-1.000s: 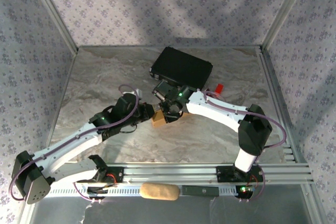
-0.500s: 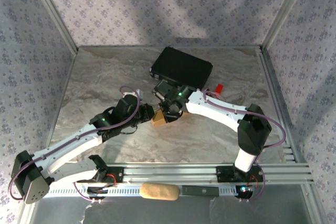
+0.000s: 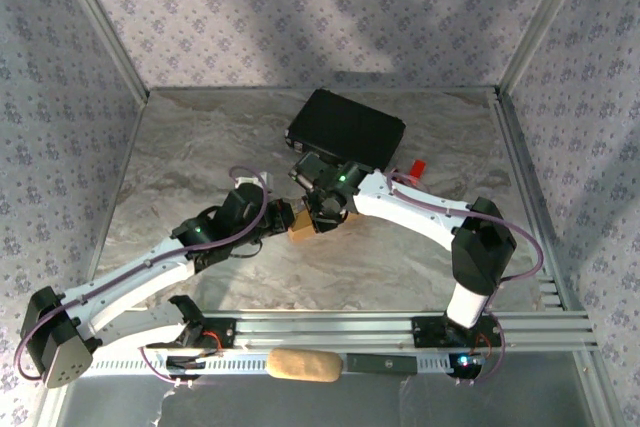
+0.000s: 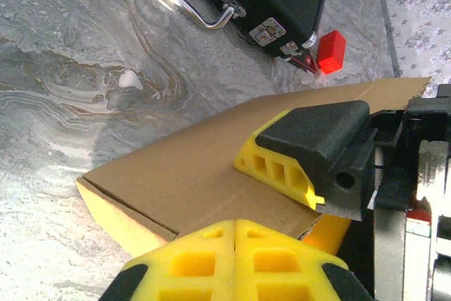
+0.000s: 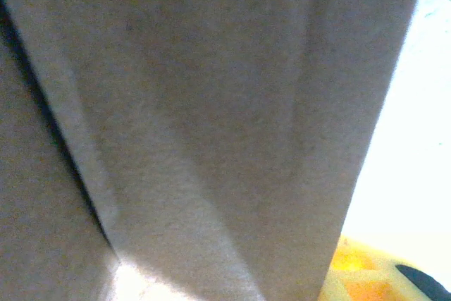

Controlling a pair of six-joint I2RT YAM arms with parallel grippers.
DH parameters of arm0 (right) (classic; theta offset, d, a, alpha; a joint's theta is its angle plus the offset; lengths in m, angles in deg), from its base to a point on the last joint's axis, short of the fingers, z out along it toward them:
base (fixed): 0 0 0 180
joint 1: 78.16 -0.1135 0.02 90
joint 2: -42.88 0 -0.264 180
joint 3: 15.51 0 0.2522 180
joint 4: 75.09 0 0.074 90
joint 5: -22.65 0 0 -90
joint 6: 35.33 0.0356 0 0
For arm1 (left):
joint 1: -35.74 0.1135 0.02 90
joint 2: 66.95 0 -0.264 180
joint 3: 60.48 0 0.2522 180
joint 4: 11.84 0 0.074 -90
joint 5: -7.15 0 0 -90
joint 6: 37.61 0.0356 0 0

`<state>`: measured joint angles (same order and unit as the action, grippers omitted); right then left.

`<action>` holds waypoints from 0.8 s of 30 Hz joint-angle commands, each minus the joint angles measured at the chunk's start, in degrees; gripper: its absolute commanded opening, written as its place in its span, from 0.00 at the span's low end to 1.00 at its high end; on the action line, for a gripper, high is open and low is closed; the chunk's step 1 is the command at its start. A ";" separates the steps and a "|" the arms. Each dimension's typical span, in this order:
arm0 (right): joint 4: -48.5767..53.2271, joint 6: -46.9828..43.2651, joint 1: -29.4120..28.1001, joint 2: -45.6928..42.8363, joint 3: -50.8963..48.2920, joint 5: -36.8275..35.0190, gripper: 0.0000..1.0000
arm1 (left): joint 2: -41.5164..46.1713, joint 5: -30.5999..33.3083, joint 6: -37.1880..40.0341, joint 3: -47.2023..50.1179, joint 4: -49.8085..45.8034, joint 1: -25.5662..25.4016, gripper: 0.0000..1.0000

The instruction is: Fold the paper box

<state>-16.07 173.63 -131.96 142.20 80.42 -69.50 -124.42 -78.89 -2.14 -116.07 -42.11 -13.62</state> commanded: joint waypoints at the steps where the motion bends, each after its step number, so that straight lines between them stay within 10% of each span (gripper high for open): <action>1: 0.16 5.32 0.82 3.79 -1.04 0.66 0.38 | -1.85 0.23 0.86 2.97 -8.70 -1.00 0.04; 24: -0.11 3.22 1.19 3.53 -1.52 0.55 0.30 | -2.54 3.20 -0.06 4.14 -9.66 -2.27 0.09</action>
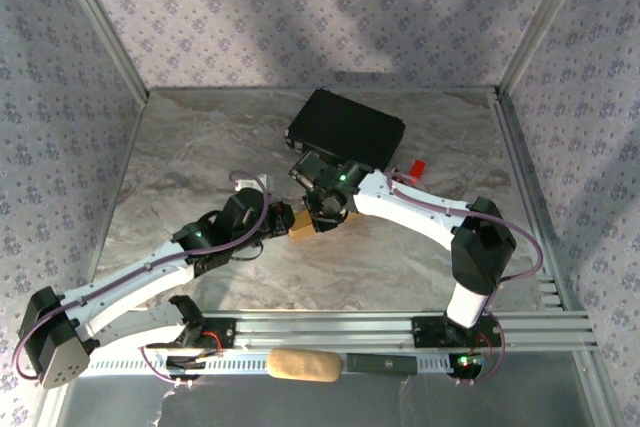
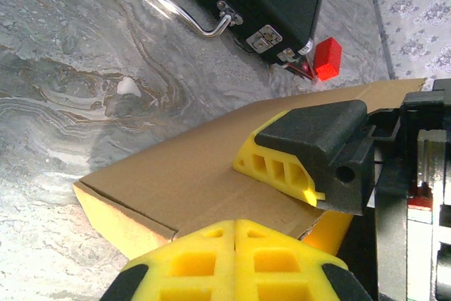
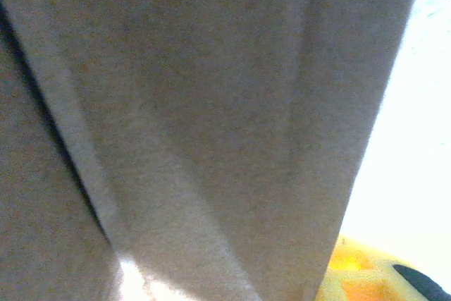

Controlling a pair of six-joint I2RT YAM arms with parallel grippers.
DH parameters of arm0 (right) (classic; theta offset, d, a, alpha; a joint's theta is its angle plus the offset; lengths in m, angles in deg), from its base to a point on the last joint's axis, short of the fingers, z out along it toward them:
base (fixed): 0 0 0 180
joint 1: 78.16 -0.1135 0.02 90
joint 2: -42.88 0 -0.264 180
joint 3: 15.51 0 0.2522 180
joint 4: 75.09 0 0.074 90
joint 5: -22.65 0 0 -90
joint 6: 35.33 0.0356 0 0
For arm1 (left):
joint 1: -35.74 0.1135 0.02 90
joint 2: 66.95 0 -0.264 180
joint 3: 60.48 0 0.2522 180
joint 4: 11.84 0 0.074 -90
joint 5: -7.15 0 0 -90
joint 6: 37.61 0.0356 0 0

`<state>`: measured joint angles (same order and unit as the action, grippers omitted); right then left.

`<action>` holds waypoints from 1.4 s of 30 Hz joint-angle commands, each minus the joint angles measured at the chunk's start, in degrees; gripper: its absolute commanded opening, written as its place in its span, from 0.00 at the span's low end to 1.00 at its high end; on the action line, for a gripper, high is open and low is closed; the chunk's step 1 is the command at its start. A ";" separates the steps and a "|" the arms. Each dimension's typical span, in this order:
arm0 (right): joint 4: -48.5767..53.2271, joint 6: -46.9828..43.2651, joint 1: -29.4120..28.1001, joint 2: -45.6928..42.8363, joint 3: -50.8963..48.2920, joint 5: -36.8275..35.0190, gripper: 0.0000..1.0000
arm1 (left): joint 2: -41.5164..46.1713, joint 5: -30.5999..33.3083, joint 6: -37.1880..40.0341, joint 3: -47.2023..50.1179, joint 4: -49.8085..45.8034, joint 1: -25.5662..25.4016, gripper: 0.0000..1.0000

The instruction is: Fold the paper box

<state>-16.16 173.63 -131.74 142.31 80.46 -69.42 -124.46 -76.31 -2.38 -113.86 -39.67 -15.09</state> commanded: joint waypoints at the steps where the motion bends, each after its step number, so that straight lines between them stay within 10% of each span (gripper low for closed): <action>1: -0.47 3.29 0.96 3.31 -1.87 0.44 0.29 | -2.05 1.45 0.18 1.23 -12.69 -0.98 0.16; 6: -1.19 3.03 0.94 3.33 -2.27 0.42 0.29 | 2.48 5.28 0.03 -2.61 -13.78 -1.79 0.48; 15: -4.91 0.17 1.29 2.79 -3.49 -0.11 0.30 | 8.39 2.72 -10.29 3.88 -3.76 -1.83 0.53; 27: 0.29 -1.19 1.86 3.71 0.55 1.18 0.30 | 11.27 15.69 -23.70 3.93 0.10 -3.14 0.63; 35: 13.49 -4.41 3.09 3.04 6.32 1.88 0.30 | 10.12 6.94 27.79 -5.38 -8.50 -4.28 0.55; 42: 17.44 -12.30 5.00 1.20 4.74 3.25 0.28 | 4.65 4.78 46.03 -4.10 -7.54 -4.24 0.60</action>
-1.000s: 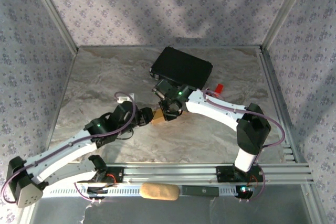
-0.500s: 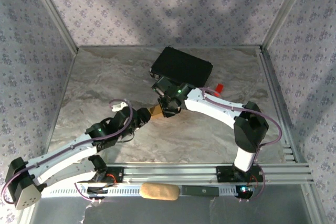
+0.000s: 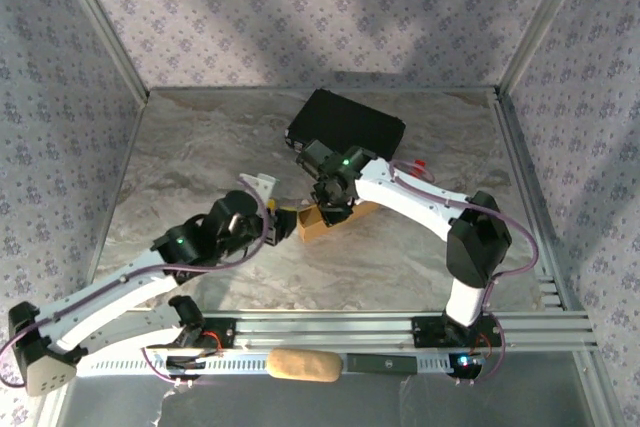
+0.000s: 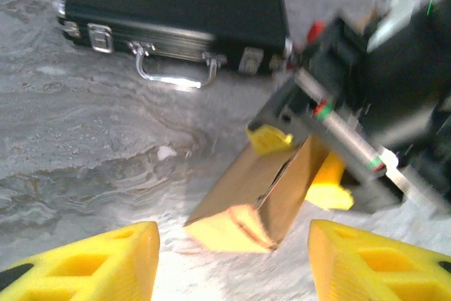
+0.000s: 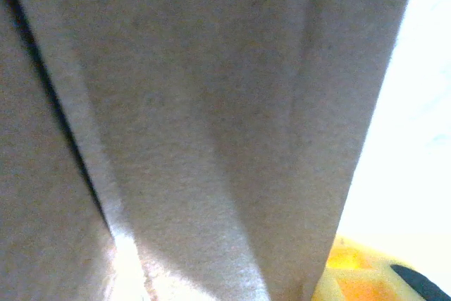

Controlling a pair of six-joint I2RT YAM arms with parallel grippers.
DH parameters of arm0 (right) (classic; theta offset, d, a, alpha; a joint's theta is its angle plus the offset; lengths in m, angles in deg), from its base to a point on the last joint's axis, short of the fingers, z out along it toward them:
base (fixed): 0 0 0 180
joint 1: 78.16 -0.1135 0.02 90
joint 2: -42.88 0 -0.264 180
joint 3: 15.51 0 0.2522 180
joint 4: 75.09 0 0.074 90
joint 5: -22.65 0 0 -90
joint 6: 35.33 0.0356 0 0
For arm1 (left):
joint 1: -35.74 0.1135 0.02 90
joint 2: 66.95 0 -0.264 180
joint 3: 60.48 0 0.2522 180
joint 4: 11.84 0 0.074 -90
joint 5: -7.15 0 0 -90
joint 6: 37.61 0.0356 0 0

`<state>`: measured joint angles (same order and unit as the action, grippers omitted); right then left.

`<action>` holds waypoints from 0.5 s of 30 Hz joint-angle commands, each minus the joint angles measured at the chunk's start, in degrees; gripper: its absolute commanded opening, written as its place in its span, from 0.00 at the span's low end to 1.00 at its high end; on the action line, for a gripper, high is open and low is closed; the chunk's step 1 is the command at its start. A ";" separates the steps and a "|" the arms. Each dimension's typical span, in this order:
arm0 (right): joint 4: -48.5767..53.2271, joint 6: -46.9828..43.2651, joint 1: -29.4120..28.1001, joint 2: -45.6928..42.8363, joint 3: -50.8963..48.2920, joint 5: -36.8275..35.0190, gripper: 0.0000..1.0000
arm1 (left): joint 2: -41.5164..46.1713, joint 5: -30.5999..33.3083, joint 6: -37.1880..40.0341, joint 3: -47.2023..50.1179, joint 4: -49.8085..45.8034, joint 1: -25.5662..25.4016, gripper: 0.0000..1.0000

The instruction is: Fold the paper box

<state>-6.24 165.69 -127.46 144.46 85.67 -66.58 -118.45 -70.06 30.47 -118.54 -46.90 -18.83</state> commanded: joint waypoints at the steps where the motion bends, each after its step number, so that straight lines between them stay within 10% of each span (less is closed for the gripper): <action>1: 7.97 -4.98 1.07 -1.12 -0.79 0.87 0.28 | -1.86 1.10 11.88 0.68 0.93 -0.18 0.59; 8: 5.40 -5.91 2.43 -0.21 -2.16 2.91 0.27 | -4.76 -0.55 -1.20 0.45 9.32 2.02 0.42; 15: 4.52 -7.17 3.13 1.11 -1.58 3.57 0.27 | -8.29 -1.26 16.06 -0.09 11.32 -2.95 0.58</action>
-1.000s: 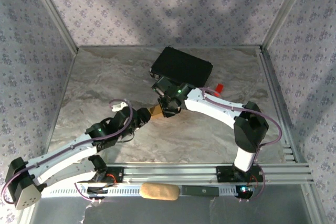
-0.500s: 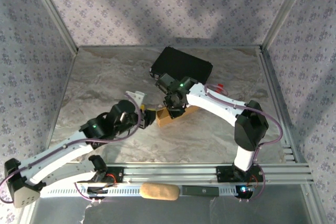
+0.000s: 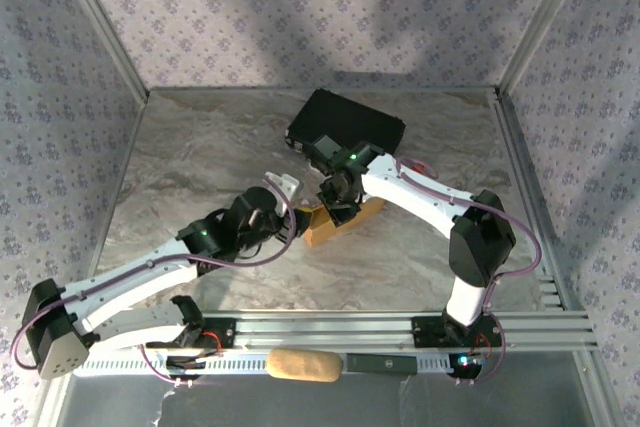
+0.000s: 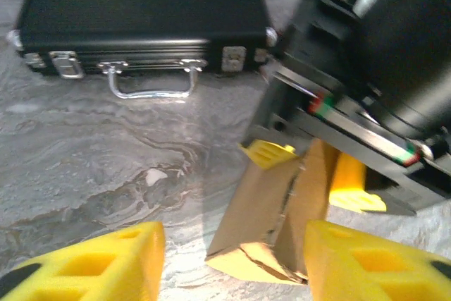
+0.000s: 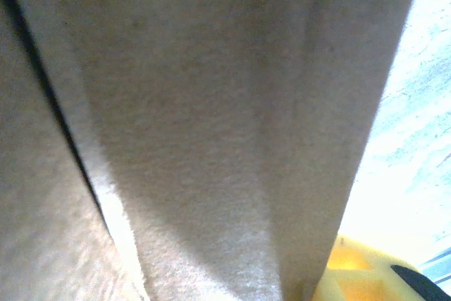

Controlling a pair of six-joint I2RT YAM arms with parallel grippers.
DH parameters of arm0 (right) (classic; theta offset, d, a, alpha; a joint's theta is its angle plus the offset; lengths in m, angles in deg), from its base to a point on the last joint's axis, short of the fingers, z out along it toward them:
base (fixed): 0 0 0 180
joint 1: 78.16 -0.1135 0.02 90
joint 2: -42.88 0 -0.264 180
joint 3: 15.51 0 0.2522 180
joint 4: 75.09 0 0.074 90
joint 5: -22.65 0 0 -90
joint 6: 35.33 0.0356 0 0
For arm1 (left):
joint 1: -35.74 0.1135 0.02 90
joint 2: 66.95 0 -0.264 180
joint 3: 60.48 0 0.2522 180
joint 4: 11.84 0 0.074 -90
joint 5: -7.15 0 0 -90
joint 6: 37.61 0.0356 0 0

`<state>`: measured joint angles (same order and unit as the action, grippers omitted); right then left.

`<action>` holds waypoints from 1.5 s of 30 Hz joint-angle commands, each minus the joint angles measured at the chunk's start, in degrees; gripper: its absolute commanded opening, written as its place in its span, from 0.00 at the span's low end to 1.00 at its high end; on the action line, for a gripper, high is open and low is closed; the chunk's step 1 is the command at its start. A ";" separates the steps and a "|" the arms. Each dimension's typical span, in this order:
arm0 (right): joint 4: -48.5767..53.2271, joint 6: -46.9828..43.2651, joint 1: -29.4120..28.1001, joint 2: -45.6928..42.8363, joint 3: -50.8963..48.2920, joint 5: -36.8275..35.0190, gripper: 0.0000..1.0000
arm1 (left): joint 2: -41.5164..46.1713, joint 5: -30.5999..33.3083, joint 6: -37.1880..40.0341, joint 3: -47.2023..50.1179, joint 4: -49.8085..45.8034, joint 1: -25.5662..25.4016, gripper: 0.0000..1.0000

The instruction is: Fold the paper box

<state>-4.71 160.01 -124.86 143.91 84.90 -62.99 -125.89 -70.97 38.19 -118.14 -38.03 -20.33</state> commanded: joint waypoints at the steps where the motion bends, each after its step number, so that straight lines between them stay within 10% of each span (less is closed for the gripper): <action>1: 2.94 -1.82 0.67 1.95 -0.62 0.12 0.27 | -1.00 -0.01 12.47 -0.10 2.65 -2.31 0.60; 13: 3.04 -4.04 1.98 3.86 1.32 1.51 0.27 | -3.48 4.98 35.30 3.90 7.22 -6.38 0.74; 26: 1.94 -4.86 2.64 4.08 1.07 2.49 0.26 | -4.30 10.99 39.46 6.80 17.31 -7.56 0.82; 45: -0.30 -5.67 2.93 4.25 0.54 3.72 0.24 | -13.28 15.11 40.78 5.38 19.79 -10.83 0.52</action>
<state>-4.57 155.07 -122.41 145.53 86.65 -60.91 -137.84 -55.85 78.73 -111.26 -18.55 -29.84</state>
